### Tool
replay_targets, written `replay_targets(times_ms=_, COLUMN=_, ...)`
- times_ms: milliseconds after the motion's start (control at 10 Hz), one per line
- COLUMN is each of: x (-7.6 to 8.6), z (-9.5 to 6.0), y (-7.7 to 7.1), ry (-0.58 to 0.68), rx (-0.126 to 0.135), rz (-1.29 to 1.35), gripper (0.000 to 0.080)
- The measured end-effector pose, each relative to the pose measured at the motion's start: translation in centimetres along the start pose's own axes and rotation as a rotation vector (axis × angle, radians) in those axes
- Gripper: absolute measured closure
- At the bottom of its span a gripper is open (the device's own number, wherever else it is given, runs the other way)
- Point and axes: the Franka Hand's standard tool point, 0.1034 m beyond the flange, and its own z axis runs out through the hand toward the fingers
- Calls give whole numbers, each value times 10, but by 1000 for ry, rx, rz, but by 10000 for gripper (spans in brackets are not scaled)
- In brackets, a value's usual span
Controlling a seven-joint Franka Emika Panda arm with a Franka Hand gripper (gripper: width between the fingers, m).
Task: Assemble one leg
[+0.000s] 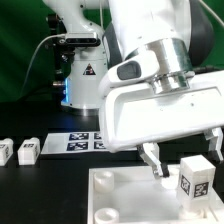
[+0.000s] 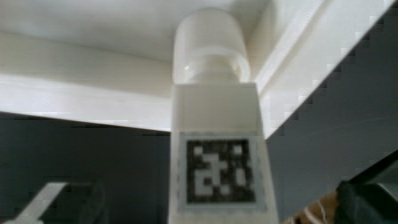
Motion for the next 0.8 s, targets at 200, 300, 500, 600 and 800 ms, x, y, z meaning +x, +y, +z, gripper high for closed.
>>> replay_targets(times_ms=200, x=7, z=2, y=3, ry=-26, rx=7, rz=6, gripper=150)
replay_targets(times_ms=300, x=8, z=3, y=-4, ry=-157, rx=41, rz=34, gripper=150)
replay_targets(times_ms=500, x=16, z=3, y=-7, ry=-347, rx=84, rz=43, gripper=150)
replay_targets(times_ms=600, x=15, z=6, y=-7, ry=-420, rx=103, rz=47, gripper=150)
replay_targets(times_ms=800, x=15, z=13, y=-7, ry=-542, rx=132, rz=50, gripper=150)
